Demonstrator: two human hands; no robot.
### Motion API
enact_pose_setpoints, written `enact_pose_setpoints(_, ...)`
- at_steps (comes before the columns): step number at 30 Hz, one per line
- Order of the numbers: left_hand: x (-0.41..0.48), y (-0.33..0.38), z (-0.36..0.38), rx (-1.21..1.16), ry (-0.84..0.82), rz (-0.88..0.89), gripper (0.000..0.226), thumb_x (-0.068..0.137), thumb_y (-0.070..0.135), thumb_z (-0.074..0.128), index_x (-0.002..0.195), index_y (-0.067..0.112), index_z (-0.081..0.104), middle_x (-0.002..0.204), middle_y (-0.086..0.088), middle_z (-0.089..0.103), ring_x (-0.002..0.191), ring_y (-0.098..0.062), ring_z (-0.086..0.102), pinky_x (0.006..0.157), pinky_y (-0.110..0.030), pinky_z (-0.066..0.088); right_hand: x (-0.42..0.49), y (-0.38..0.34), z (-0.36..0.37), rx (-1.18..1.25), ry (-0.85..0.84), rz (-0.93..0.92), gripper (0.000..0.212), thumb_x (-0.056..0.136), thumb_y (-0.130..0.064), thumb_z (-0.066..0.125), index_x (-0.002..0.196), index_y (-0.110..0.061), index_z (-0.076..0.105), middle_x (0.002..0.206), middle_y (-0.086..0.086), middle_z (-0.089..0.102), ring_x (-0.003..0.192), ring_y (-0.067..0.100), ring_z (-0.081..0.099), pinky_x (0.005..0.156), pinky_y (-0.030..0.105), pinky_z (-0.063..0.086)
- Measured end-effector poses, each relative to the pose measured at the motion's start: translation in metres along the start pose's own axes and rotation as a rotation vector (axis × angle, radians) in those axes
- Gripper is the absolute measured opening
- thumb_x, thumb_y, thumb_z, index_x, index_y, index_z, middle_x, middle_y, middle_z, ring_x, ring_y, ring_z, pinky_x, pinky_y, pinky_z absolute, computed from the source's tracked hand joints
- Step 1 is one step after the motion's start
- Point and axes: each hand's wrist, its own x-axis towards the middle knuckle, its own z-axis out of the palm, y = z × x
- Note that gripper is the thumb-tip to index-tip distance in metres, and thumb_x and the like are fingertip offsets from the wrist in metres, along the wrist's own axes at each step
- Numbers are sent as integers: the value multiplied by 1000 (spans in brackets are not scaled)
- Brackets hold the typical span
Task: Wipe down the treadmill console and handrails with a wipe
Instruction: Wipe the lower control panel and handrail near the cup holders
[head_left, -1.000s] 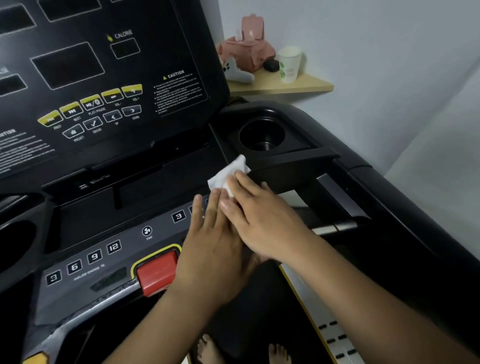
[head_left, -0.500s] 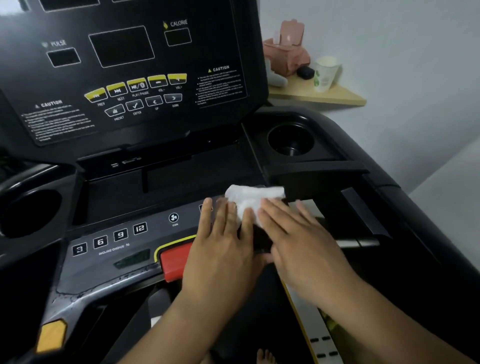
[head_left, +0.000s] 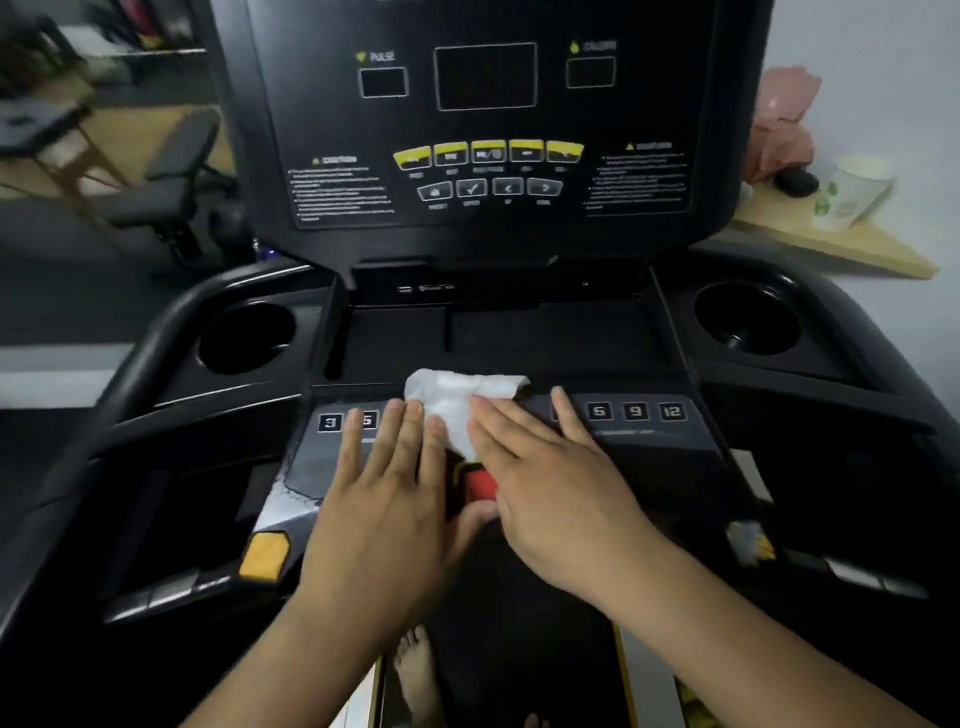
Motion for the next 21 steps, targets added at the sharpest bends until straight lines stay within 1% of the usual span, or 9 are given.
enact_pose_setpoints(3,-10,-38,5,-120,20,-65,88,91,63,22,136,-9,47,144,-27,44,139,-37,37,115,-50,25,37,-29,3,-12,23,-89,69,97,-38,42,153,-15,9,163,-1,-1,147,11,-7,116,53,-13)
enact_pose_setpoints(7,-25,-81,13,-309,128,-99,79,90,61,32,142,2,44,150,-13,43,142,-27,34,118,-38,22,77,-62,7,-17,28,-175,71,96,-37,46,153,-15,12,163,-2,6,148,11,-3,115,53,-12)
enact_pose_setpoints(10,-40,-103,18,-511,153,-231,66,87,61,44,134,15,53,123,-2,65,112,-24,59,101,-26,40,96,-82,8,-14,24,-225,66,96,-35,43,153,-14,15,163,-1,7,148,11,-5,115,54,-11)
enact_pose_setpoints(12,-53,-112,21,-660,152,-308,57,87,58,53,129,21,60,99,7,73,94,-11,65,87,-14,43,100,-96,10,-31,21,-266,61,96,-37,42,150,-16,22,161,-2,16,148,15,-4,115,59,-9)
enact_pose_setpoints(14,-70,-118,28,-712,139,-304,46,90,55,55,124,26,64,96,28,68,101,-1,63,99,-15,37,93,-110,15,-45,33,-299,55,95,-40,38,145,-17,34,154,-2,29,148,20,0,113,63,-6)
enact_pose_setpoints(16,-87,-122,33,-687,133,-253,37,92,50,51,121,32,64,101,43,59,119,3,54,113,-28,27,77,-120,23,-44,60,-317,53,95,-40,33,142,-16,39,150,-1,36,147,22,7,112,65,-4)
enact_pose_setpoints(17,-94,-121,33,-653,138,-231,34,93,48,49,119,34,65,105,40,60,126,2,49,116,-28,23,68,-124,27,-42,68,-322,54,95,-39,33,143,-15,39,151,0,37,147,21,12,112,65,-3)
enact_pose_setpoints(19,-101,-114,32,-541,201,-165,35,93,42,45,113,25,68,111,18,69,129,-7,49,117,-23,18,47,-122,33,-49,82,-306,56,95,-38,39,145,-13,39,153,1,38,145,18,22,114,64,2)
enact_pose_setpoints(21,-94,-94,31,-406,247,-70,40,93,36,45,120,16,67,125,2,66,131,-18,50,117,-34,24,29,-109,31,-59,98,-249,58,92,-41,43,143,-13,44,150,1,42,142,16,31,115,64,6)
